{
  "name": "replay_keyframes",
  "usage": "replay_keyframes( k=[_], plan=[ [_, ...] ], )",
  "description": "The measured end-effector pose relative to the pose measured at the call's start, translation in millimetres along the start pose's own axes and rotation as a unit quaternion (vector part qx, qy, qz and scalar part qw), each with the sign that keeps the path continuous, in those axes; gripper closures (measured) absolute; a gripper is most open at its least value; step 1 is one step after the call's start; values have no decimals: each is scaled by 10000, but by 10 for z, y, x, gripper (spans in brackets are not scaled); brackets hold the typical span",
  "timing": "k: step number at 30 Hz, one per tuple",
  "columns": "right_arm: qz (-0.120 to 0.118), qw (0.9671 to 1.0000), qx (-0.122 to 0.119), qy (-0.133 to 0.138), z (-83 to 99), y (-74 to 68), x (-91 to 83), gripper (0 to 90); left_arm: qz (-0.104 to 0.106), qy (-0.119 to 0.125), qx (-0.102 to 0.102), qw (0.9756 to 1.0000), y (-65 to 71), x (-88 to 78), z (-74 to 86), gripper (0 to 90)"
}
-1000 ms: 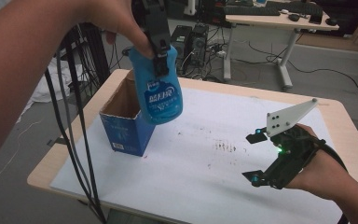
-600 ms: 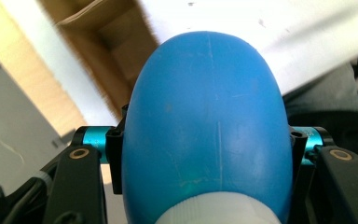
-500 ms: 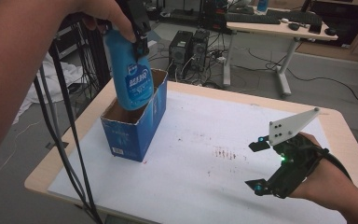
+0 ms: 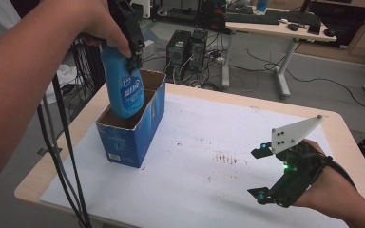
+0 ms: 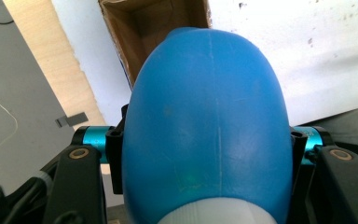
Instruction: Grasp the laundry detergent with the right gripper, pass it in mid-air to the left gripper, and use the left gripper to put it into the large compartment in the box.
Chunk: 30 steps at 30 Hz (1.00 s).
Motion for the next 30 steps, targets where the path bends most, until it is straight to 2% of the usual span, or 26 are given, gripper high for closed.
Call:
replay_keyframes(
  k=[4,7,9,10,13,14,15,16,20,23,24,26,27,28,29,30],
  plan=[
    [15,10000,11,-8,5,-3,7,6,6,-103,141,9998,-70,164,-21,394],
    [23,10000,7,-14,7,-12,11,6,-29,-192,325,9993,-110,304,-32,394],
    [29,10000,4,-19,9,-13,13,6,-36,-231,482,9986,-120,388,-38,394],
    [32,10000,5,-25,10,-14,14,6,-41,-268,630,9976,-130,444,-44,394],
    [40,10000,31,-56,15,-17,15,6,-49,-359,883,9954,-139,591,-49,394],
    [35,10000,31,-61,17,-19,15,6,-77,-409,1085,9932,-147,660,-53,394],
    [42,10000,30,-72,20,-20,18,6,-90,-433,1178,9920,-151,692,-54,394],
    [48,10000,35,-78,22,-22,19,6,-120,-469,1344,9897,-156,733,-58,394],
    [58,9999,57,-96,30,-32,21,6,-162,-495,1966,9791,-186,890,-65,393],
    [66,9999,61,-118,31,-38,20,6,-185,-519,2235,9731,-212,988,-64,393],
    [66,9999,52,-127,31,-37,21,6,-187,-500,2376,9699,-218,1045,-65,393],
    [68,9999,66,-133,28,-40,26,6,-224,-560,2534,9655,-228,1098,-66,393],
    [64,9999,65,-142,28,-42,29,6,-217,-557,2534,9655,-231,1140,-70,393],
    [62,9999,47,-148,25,-43,34,7,-224,-600,2609,9632,-236,1176,-71,393],
    [61,9998,53,-158,24,-48,37,6,-201,-602,2630,9627,-236,1221,-68,393],
    [65,9998,62,-163,22,-53,41,6,-198,-682,2675,9609,-248,1253,-68,393]
  ],
)
Point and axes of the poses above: each handheld gripper's, and its own axes: x roughly forward along the jaws, z roughly out of its underside, y roughly to its right, the point moved 5 cm from there along x, roughly forward along the jaws, and after that the axes turned 8 degrees about z, right-handed, at the moved point
